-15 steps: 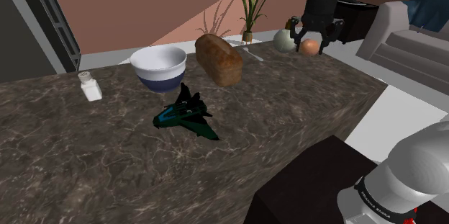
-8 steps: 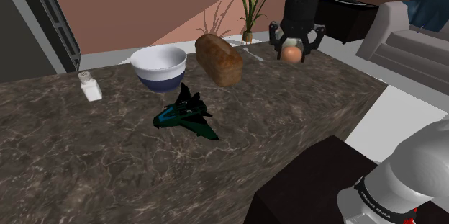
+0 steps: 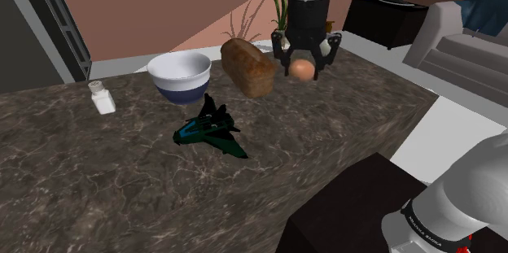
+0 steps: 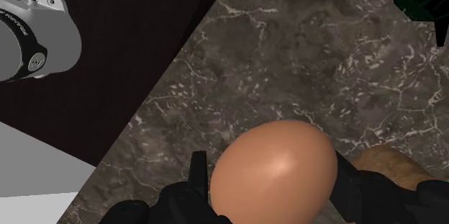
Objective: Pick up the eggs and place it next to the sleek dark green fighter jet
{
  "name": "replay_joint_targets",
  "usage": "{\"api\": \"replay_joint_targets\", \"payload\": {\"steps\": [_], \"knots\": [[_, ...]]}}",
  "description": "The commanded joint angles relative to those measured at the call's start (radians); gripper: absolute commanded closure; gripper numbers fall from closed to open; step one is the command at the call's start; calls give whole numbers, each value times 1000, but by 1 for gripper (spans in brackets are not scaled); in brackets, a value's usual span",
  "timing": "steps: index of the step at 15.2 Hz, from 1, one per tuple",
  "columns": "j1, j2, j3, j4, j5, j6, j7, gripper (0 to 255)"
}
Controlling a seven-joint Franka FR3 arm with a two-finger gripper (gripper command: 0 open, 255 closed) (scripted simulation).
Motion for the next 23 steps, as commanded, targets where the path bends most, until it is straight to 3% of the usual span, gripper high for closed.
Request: {"api": "replay_joint_targets", "payload": {"steps": [1,6,23], "knots": [[8,36,45,41,4,-6,59,255],[25,166,172,168,-21,-17,223,255],[35,172,193,-55,-15,211,236,255]]}}
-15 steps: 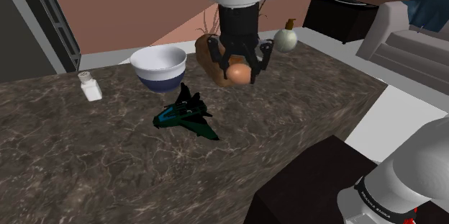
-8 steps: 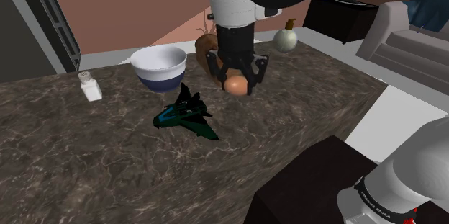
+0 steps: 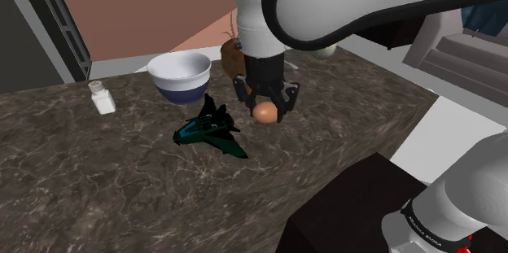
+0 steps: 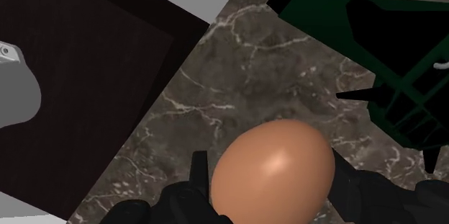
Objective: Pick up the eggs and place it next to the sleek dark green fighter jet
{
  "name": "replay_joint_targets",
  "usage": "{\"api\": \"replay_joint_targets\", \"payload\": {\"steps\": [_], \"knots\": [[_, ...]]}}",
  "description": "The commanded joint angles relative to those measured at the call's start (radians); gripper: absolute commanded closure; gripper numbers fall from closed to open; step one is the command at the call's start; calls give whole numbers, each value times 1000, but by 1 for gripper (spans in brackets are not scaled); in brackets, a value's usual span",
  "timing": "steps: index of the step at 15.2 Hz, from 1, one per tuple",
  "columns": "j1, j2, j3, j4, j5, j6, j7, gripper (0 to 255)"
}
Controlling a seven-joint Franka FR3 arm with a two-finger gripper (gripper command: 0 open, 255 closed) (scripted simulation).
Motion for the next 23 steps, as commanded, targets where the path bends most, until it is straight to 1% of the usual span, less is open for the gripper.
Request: {"api": "replay_joint_targets", "payload": {"steps": [1,13,21,22,23], "knots": [[0,6,4,-22,-2,27,3,255],[-2,63,33,-140,-30,192,38,255],[-2,63,33,-140,-30,192,38,255],[-2,63,33,-140,-29,191,38,0],[-2,63,33,-140,-29,192,38,0]]}}
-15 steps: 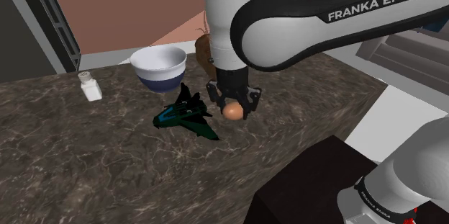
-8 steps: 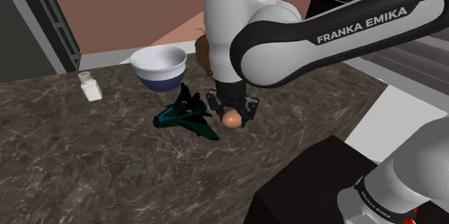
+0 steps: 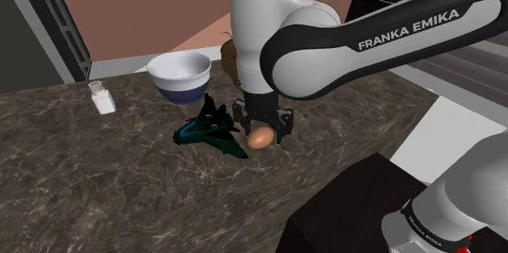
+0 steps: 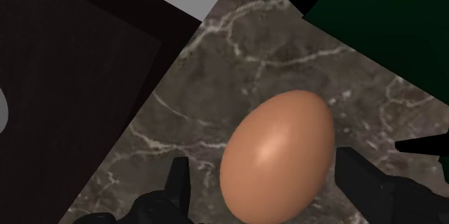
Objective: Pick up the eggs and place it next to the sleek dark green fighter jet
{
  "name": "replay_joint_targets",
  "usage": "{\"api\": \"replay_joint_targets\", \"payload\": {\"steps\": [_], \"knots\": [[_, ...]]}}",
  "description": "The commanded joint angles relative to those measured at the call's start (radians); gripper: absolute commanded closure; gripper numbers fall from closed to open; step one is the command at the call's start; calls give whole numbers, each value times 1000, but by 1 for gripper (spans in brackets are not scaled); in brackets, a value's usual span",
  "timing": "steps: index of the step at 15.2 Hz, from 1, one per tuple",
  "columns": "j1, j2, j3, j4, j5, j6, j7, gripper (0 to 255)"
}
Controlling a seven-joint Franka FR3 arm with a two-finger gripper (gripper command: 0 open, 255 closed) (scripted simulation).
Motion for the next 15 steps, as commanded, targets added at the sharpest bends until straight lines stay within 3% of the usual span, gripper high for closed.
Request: {"api": "replay_joint_targets", "payload": {"steps": [1,4,8,15], "knots": [[0,0,0,0,0,0,0,0],[0,0,0,0,0,0,0,0],[1,-26,-11,109,13,-129,-12,0],[1,-26,-11,109,13,-129,-12,0]]}}
